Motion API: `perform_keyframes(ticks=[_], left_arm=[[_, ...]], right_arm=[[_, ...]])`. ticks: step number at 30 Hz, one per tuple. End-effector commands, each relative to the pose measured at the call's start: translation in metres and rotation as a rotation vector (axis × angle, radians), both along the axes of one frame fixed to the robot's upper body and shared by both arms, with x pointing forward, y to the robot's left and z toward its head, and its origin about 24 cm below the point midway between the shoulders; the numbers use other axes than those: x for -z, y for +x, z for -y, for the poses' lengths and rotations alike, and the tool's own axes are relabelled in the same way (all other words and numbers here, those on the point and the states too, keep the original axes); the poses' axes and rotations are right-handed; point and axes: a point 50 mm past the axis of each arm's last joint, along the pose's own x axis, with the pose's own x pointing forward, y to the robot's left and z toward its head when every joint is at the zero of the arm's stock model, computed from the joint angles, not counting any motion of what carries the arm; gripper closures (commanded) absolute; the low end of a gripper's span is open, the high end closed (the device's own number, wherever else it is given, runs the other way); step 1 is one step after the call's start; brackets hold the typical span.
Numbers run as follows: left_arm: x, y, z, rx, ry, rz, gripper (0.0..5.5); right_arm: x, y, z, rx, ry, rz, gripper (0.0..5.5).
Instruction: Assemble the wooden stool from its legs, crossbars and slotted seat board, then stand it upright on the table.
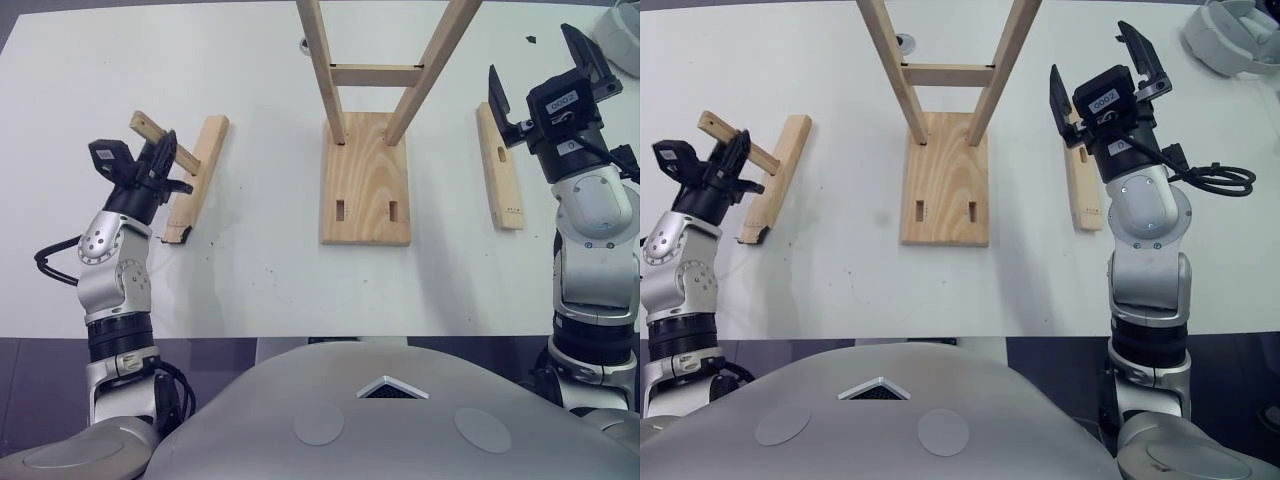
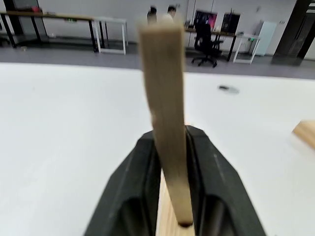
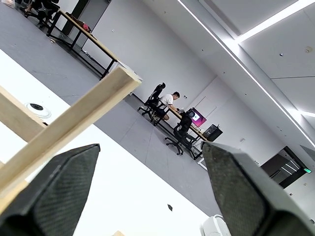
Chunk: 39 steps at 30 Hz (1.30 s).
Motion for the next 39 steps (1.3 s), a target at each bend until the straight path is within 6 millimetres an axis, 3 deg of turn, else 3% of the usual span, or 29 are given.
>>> perform_keyframes(ticks=[1, 8, 14, 21, 30, 39], left_arm=[[-0.001, 0.003, -0.005, -0.022, 0.014, -0.008, 4.09], [-0.013, 0.010, -0.001, 0.052, 0.044, 0.003, 2.78], [-0.026, 0.016, -0.001, 0.244, 0.179, -0.202, 1.71], [-0.023, 0.017, 0.007, 0.275, 0.273, -0.382, 1.71], [-0.016, 0.011, -0.006, 0.226, 0.312, -0.470, 1.71], [-0.003, -0.011, 0.000, 0.300, 0.294, -0.609, 3.29]], right_arm=[[0.000, 0.004, -0.001, -0.007, -0.028, 0.003, 1.67], [0.002, 0.004, -0.002, -0.008, -0.038, 0.008, 1.67], [0.007, -0.001, -0.001, 0.014, -0.051, -0.004, 1.67], [0.013, -0.006, -0.004, 0.022, -0.070, -0.019, 1.67], [0.019, -0.011, -0.003, 0.039, -0.087, -0.034, 1.67], [0.019, -0.012, -0.003, 0.039, -0.091, -0.038, 1.67]])
